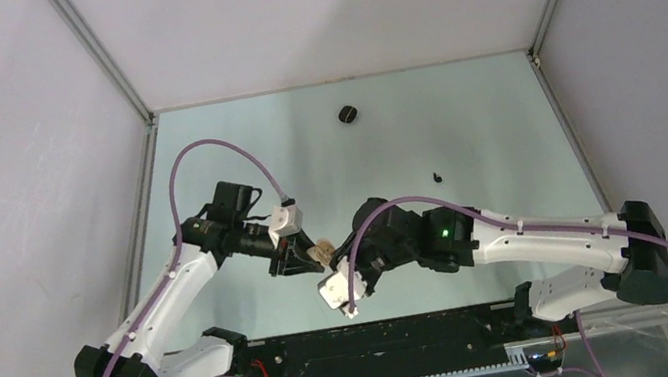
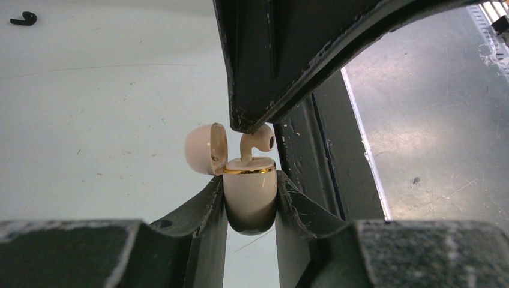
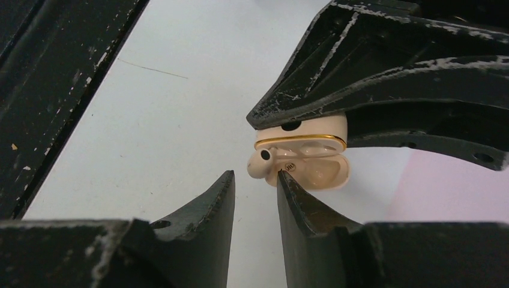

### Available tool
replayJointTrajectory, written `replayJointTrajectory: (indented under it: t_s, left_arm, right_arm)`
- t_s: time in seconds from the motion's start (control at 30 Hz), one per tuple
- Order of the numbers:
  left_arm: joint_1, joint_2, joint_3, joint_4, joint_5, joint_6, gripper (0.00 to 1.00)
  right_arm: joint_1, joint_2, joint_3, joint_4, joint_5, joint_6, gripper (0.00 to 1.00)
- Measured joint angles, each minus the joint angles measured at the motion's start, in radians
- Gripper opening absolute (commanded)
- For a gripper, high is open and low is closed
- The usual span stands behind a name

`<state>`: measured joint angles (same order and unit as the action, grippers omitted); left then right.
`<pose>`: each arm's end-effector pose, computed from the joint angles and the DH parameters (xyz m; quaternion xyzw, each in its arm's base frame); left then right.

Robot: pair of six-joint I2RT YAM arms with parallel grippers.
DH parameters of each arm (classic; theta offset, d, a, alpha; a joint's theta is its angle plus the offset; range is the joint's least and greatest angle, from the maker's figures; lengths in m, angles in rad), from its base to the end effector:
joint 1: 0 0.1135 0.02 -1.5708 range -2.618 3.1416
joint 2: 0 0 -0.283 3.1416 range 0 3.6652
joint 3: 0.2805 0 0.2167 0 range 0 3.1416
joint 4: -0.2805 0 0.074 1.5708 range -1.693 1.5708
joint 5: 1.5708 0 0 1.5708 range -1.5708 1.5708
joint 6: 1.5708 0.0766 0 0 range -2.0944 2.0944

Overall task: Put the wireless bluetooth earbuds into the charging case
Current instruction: Place the earbud in the charging case.

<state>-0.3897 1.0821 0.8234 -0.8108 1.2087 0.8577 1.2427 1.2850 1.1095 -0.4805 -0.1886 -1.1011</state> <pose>0.1137 -0.1242 0.2794 0.5800 0.5648 -0.4881 0.3262 0.0747 0.2640 0.3167 -0.8392 0.3086 0.1154 0.4326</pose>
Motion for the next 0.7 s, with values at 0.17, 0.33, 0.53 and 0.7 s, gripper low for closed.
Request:
replayJointTrajectory:
  t_s: [0.17, 0.33, 0.53, 0.7]
  left_arm:
    - [0.000, 0.000, 0.000, 0.001, 0.003, -0.001, 0.06]
    - [0.003, 0.000, 0.000, 0.009, 0.008, -0.005, 0.06]
    - [0.011, 0.000, 0.000, 0.023, 0.006, -0.012, 0.06]
    - [0.011, 0.000, 0.000, 0.024, 0.006, -0.019, 0.06]
  right_arm:
    - [0.016, 0.016, -0.016, 0.022, 0.030, 0.001, 0.35]
    - [0.023, 0.021, -0.016, 0.061, 0.066, 0.010, 0.27]
    - [0.026, 0.027, -0.016, 0.076, 0.097, 0.034, 0.20]
    - [0.030, 0.028, -0.016, 0.081, 0.106, 0.050, 0.20]
